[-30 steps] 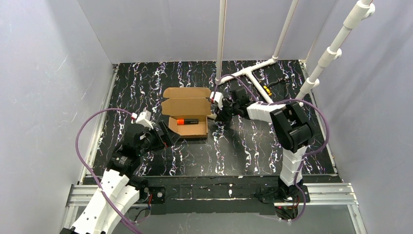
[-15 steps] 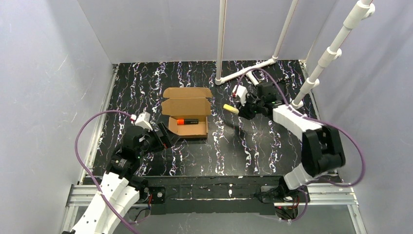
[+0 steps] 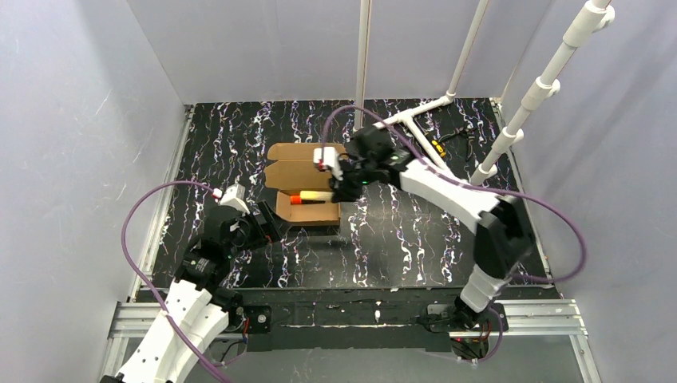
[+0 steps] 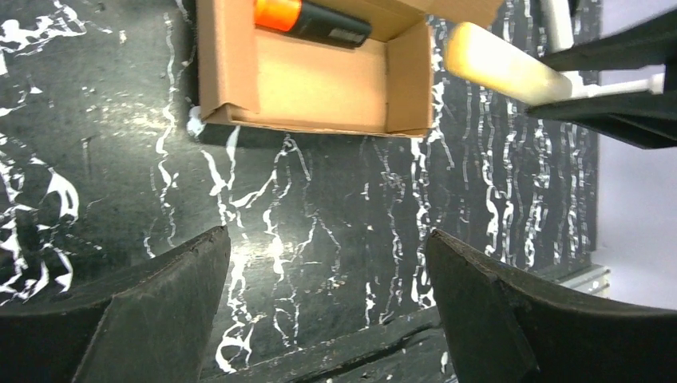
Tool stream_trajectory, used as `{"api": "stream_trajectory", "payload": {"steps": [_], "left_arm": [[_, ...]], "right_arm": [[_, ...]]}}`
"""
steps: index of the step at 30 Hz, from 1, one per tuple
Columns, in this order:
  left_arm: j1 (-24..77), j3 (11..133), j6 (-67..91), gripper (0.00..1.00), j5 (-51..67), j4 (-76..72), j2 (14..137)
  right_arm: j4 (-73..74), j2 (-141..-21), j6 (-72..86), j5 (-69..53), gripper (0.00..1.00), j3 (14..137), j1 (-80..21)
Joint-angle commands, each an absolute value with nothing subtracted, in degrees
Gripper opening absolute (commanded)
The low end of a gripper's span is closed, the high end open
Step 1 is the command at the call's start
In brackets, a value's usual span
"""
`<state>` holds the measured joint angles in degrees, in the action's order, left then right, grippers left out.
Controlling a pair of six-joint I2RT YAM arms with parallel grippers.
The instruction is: Fold the paper box
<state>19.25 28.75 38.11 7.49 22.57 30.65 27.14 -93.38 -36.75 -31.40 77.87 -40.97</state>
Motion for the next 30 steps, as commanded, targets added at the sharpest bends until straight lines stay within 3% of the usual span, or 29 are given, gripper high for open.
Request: {"api": "stream_trajectory", "payload": {"steps": [1, 5, 14, 24, 28, 30], "left_arm": [[19.4, 30.4, 36.9, 0.89, 2.5, 25.6, 32.3], [19.4, 31.1, 36.5, 0.85, -0.9, 26.3, 32.8], [19.4, 33.9, 33.8, 0.74, -3.5, 25.0, 38.3], [19.3, 40.8, 20.4, 0.69, -4.8, 22.2, 52.4], [18.1, 41.5, 13.3, 0.53, -0.9, 16.3, 60.1], [16.4, 41.9, 12.4, 0.51, 1.8, 13.8, 63.6]], "right_arm": [[29.8, -105.8, -29.7, -27.3, 0.14, 88.5, -44.7], [31.1, -113.4, -28.6, -23.5, 0.23, 94.0, -47.2], [33.0, -111.4, -29.3, -24.2, 0.68, 93.4, -47.9], [40.7, -96.5, -41.8, -35.7, 0.76, 85.9, -45.5], [38.1, -87.9, -44.1, -44.7, 0.81, 75.2, -38.6], [34.8, -83.7, -43.4, -47.1, 0.85, 69.6, -35.4]]}}
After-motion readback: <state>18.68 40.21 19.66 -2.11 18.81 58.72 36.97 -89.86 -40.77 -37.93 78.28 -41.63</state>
